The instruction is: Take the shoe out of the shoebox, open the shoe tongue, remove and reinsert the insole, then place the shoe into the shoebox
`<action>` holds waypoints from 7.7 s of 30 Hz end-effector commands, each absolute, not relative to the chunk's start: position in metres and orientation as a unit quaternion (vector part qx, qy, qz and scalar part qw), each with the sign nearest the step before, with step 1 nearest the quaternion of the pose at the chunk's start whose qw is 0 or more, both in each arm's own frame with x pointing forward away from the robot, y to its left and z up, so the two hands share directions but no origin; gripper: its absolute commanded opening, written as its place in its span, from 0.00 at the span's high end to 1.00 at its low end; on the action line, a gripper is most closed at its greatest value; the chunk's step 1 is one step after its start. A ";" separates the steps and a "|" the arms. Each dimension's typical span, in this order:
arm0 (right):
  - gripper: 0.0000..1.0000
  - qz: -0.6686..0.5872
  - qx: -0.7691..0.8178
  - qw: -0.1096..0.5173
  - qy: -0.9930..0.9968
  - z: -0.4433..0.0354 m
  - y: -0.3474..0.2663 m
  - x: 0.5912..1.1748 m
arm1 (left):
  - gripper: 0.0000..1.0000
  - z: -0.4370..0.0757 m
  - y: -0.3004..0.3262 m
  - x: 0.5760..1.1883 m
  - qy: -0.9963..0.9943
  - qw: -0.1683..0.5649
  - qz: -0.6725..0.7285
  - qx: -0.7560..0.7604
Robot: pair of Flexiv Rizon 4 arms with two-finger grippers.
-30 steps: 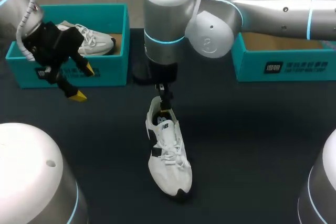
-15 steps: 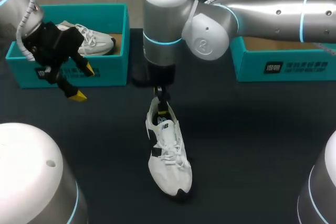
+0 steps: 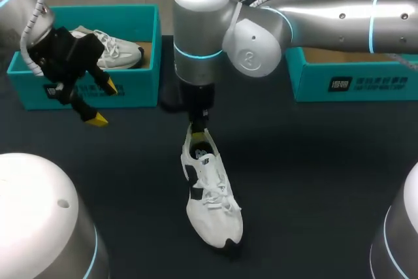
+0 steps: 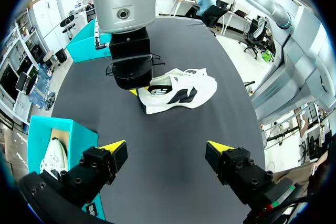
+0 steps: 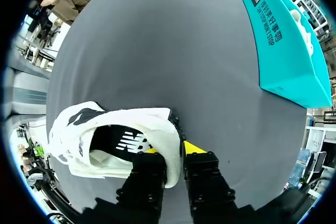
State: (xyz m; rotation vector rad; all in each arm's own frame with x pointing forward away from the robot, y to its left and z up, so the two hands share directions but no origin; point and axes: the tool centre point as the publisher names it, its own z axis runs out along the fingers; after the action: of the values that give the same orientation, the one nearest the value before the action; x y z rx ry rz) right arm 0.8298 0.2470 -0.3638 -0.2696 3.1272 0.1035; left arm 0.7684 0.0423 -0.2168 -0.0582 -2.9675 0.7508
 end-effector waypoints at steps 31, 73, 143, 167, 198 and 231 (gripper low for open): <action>1.00 -0.070 -0.089 0.103 0.988 -0.109 0.211 0.887 | 0.00 -0.217 0.043 0.768 -0.969 0.040 0.244 -0.019; 1.00 -0.081 0.104 0.112 0.985 -0.114 -0.188 1.096 | 0.00 -0.217 0.043 0.768 -0.969 0.040 0.244 -0.019; 1.00 -0.087 0.618 -0.010 0.781 -0.171 -0.276 1.080 | 0.00 -0.217 0.043 0.768 -0.969 0.040 0.244 -0.019; 1.00 -0.094 0.681 0.014 0.726 -0.220 -0.335 1.076 | 0.00 -0.217 0.043 0.768 -0.969 0.040 0.244 -0.019; 1.00 -0.098 0.695 -0.014 0.712 -0.280 -0.353 1.088 | 0.00 -0.217 0.043 0.768 -0.969 0.040 0.244 -0.019; 1.00 -0.125 0.693 -0.059 0.707 -0.348 -0.340 1.066 | 0.00 -0.217 0.043 0.768 -0.969 0.040 0.244 -0.019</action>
State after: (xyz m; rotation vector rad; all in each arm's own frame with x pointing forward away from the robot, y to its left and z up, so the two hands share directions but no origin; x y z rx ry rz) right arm 1.0612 -0.3396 -0.3448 2.2498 2.3063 -0.3884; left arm 0.7684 0.0423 -0.2168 -0.0580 -2.9676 0.7507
